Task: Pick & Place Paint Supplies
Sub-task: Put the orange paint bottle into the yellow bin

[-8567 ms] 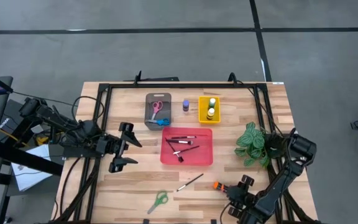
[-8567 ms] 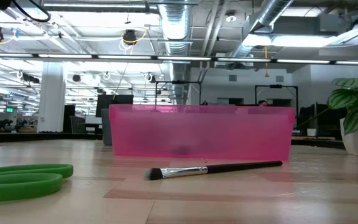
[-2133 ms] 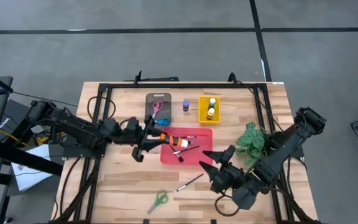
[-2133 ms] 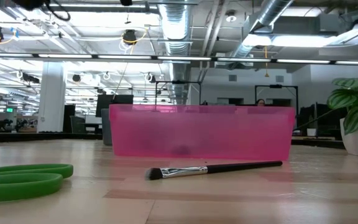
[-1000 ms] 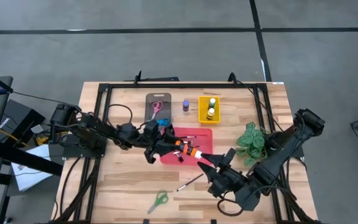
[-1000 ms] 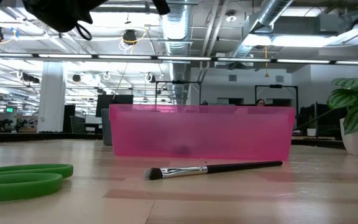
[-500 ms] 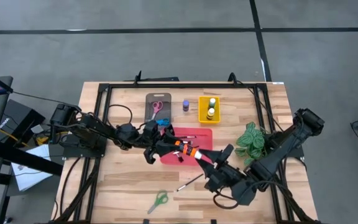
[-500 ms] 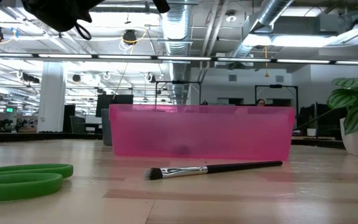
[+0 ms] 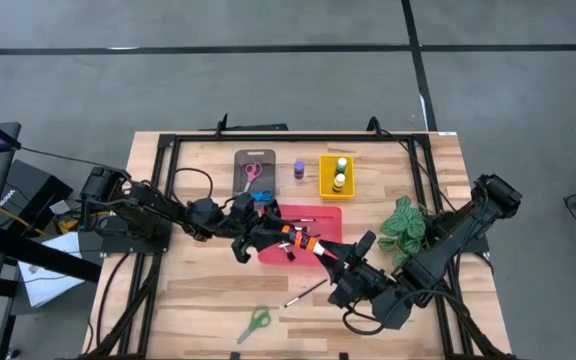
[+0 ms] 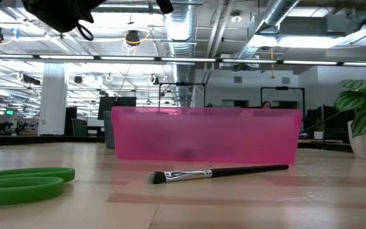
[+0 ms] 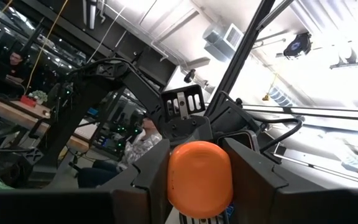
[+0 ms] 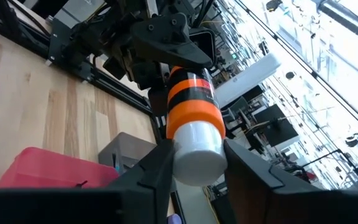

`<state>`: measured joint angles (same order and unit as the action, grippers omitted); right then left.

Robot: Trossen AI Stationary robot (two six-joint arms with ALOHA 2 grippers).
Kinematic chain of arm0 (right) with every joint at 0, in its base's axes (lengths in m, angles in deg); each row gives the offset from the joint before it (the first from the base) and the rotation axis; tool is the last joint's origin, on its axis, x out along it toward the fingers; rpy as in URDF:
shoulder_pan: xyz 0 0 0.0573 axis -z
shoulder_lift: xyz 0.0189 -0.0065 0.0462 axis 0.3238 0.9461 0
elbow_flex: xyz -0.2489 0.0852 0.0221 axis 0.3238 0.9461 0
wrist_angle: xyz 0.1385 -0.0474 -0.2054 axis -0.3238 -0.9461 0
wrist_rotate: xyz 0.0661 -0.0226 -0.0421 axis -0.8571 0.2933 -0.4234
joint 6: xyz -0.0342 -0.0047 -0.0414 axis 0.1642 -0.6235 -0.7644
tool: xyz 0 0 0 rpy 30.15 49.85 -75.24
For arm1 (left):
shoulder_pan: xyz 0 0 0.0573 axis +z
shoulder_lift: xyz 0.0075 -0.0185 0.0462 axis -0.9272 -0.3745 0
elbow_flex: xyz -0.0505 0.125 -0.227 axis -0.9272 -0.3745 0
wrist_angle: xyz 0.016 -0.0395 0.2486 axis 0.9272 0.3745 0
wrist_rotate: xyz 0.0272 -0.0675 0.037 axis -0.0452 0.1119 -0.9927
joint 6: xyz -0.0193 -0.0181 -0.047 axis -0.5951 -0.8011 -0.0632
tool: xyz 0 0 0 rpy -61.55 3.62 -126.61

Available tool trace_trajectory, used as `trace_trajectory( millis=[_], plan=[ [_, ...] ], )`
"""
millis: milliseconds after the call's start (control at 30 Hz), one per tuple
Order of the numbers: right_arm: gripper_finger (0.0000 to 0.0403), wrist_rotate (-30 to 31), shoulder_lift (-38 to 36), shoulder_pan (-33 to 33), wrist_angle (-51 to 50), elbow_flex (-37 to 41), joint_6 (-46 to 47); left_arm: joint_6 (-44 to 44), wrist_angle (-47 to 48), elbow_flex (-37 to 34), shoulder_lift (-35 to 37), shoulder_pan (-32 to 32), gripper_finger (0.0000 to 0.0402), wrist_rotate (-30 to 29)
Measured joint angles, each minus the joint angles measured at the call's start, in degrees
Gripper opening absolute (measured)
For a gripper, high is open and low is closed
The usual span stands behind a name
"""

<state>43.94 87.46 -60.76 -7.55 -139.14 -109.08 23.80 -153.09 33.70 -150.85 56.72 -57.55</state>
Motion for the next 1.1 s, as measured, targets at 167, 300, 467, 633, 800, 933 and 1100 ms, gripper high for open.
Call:
trace_trajectory(
  millis=[167,300,467,633,800,933,1100],
  plan=[
    [0.0108,0.0,0.0,-0.1,0.2,0.0,0.6,0.4,0.3,0.0,0.0,0.0,0.0132,0.0],
    [0.0108,0.0,0.0,-0.1,0.2,0.1,1.1,4.0,0.9,0.0,0.1,0.0,0.0141,0.0],
    [0.0108,1.7,0.1,-1.1,0.2,0.1,2.3,10.8,3.6,0.0,0.1,0.9,0.0170,-0.6],
    [0.0108,10.6,-0.2,-3.6,1.0,0.0,2.2,18.7,10.9,-0.1,0.0,3.4,0.0197,-0.7],
    [0.0108,13.6,-1.3,-6.2,0.0,0.0,3.6,26.8,21.6,-0.1,1.5,6.6,0.0210,-1.8],
    [0.0108,13.7,-2.5,-7.4,-4.6,0.0,8.6,32.6,34.9,-0.1,6.4,8.1,0.0208,-5.1],
    [0.0108,7.7,-2.7,-3.9,-14.0,0.0,18.7,36.5,50.5,-0.1,16.1,7.7,0.0198,-8.2]
  ],
)
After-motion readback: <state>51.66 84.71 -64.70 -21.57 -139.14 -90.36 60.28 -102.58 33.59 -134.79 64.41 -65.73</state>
